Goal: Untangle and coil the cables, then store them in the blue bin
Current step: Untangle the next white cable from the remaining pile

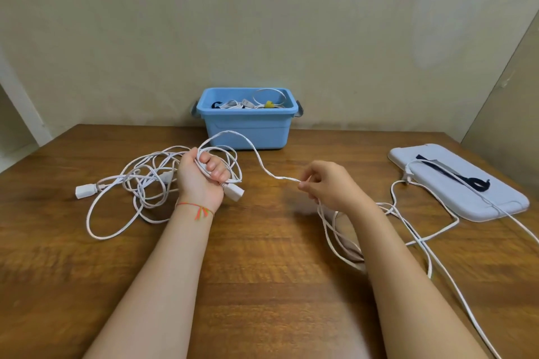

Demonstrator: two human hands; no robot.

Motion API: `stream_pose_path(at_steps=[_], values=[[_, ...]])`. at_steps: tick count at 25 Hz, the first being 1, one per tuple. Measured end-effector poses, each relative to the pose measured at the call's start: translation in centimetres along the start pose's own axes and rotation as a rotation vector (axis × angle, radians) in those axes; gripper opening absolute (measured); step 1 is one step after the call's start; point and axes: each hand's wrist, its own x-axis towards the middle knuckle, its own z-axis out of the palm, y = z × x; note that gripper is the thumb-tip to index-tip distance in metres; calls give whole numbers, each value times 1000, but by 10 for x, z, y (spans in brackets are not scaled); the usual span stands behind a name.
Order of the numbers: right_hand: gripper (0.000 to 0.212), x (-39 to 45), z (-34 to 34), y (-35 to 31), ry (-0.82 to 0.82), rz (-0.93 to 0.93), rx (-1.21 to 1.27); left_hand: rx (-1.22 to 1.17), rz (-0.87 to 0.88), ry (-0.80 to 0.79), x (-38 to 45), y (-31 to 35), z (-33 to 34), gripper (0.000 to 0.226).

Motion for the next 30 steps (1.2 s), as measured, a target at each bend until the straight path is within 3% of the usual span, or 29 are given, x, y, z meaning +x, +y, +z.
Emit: stream_pose_path(at_steps=[3,6,10,13,15,16,18,21,24,26,30], values=[[7,0,9,-6,-99,-66,-194,94,24,-41,-8,0,5,45],[18,-5,11,-13,-141,-56,-69,123,29,-70,-13,-1,8,44],[30,-8,11,-16,-56,109,420,118,16,-55,-16,-3,5,44],[27,-1,9,-15,81,320,980,153,-16,-41,-16,-4,3,42],[24,2,0,-11,-21,380,1451,180,-35,-63,-17,-4,3,41],[22,2,-4,-8,-94,385,1567,179,-45,-79,-17,-4,4,42],[21,4,-3,-3,-136,388,1374,158,-50,-109,-19,-4,6,43],[23,5,10,-9,22,392,624,145,-9,-152,-23,-3,9,42],[6,-4,11,-23,83,260,-12,150,16,-196,-27,-3,14,39],[10,-12,11,-31,25,112,-194,193,46,-214,-31,-4,18,38],[16,-19,14,-39,-106,-101,-219,428,111,-203,-37,-15,28,39]])
